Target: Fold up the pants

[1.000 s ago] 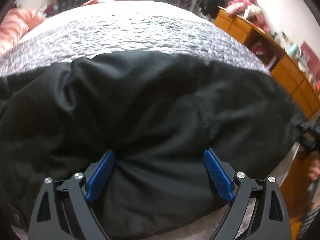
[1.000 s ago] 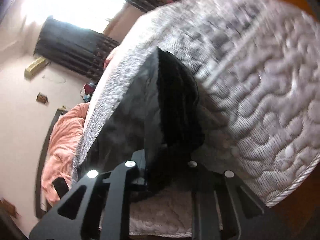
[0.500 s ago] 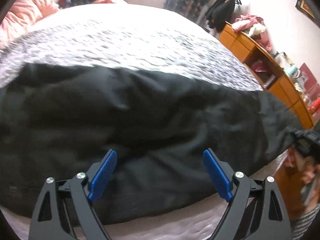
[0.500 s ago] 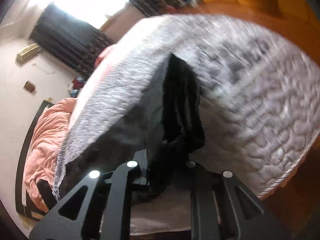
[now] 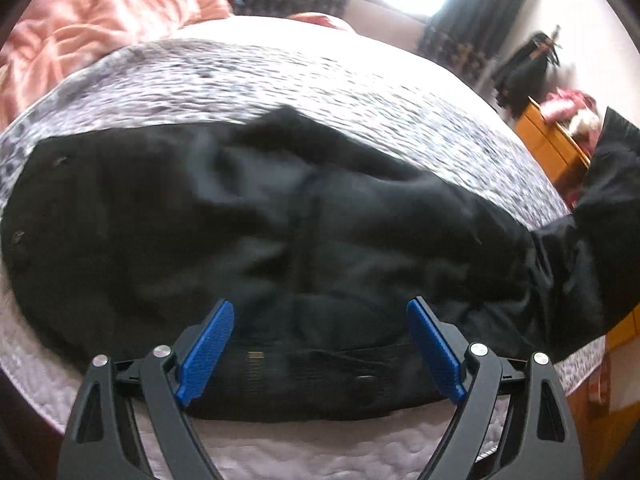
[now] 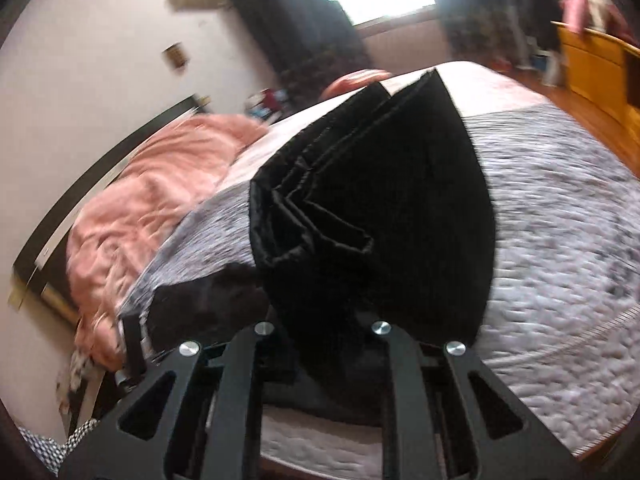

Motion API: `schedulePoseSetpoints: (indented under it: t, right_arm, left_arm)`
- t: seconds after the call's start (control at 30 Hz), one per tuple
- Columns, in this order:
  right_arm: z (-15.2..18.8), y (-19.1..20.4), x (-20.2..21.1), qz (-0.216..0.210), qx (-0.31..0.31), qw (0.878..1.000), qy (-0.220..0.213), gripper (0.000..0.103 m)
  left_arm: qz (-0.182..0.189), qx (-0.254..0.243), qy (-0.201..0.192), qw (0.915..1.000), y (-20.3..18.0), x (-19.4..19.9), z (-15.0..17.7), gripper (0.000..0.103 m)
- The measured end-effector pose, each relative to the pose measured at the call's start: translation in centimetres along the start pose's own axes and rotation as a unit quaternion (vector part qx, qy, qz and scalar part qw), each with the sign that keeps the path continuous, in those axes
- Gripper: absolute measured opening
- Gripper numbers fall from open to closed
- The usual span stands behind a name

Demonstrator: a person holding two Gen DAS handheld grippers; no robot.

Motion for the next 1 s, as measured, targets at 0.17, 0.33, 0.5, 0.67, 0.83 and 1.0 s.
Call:
schedulePoseSetpoints:
  t: [0.17,0.33,0.5,0.67,0.83,1.0]
  right_arm:
    - [2.3,6.9,-4.8,-0.020,0.053,0.997,0.049,0.014]
    - [6.9,10.0,-9.4,-0.011,0.084,0.990,0.115,0.014]
    - [12.0,10.5,-13.4,0.005,0.098,0.980,0.174,0.020]
    - [14.8,10.1,-15.5,-0.011,0.063,0.974,0.218,0.048]
    - [14.7,12.3,-13.0,-0.064,0.066,0.972,0.218,0.066]
    - [15.0,12.7,-11.9,-0.024,0.092,0.974,0.203,0.067]
  left_arm:
    - [-0.013,0.039,-0.021,0.9989,4.1,2.2,-0.5,0.089]
    - [-0.018,0.065,-0.032,0.9972,6.7,3.4,-0.3,0.089]
    - [-0.018,0.080,-0.038,0.9959,8.1,3.5,-0.6,0.089]
    - [-0.013,0.089,-0.036,0.9953,8.7,3.3,-0.3,0.089]
    - [-0.011,0.090,-0.033,0.9953,9.0,3.3,-0.5,0.089]
    - [-0.023,0.083,-0.023,0.9960,9.2,3.2,-0.4,0.089]
Point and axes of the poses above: each gripper's, at about its wrist camera, not at the fingertips, and x roughly against the way its jaws point, y to its left, z to its underside, the point moved 10 cm from there along -x, roughly the way its jaws point, and after that the axes turned 8 degrees about z, right-handed, at the moved point
